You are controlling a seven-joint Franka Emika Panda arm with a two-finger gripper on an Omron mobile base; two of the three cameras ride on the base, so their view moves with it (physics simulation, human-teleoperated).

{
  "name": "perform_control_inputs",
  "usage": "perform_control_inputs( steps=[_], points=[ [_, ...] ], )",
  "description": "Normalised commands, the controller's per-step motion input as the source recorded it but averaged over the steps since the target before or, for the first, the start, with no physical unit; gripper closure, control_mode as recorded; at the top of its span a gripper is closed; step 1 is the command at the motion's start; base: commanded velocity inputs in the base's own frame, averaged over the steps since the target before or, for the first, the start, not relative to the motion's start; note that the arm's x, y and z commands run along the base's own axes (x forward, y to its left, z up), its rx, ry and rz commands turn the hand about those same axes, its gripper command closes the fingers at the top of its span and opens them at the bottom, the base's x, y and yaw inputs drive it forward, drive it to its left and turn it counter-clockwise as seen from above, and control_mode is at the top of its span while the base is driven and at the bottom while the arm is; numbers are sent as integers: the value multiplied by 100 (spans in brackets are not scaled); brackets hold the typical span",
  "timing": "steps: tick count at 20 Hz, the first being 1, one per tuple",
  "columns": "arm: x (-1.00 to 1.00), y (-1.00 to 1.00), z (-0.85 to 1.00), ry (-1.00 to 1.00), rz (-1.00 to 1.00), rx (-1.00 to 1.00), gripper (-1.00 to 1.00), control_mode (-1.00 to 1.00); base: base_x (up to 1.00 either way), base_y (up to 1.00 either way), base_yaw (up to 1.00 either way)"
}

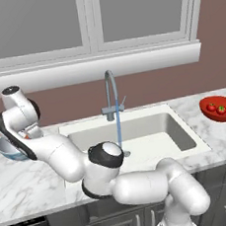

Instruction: Pick the tomatos from the sink and place them in one bowl. Place the peach in the other bowl. Then turn off the sink faucet.

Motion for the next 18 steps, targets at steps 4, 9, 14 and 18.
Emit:
perform_control_inputs(
  steps=[4,9,14,18],
  points=[
    [0,2,-14,2,-12,-5,-100,-100,0,0,0],
    [7,-36,-3,0,-10,-1,-100,-100,0,0,0],
    [11,-100,-11,0,-14,1,-100,-100,0,0,0],
    [6,-100,-27,0,-21,7,-100,-100,0,0,0]
  ],
)
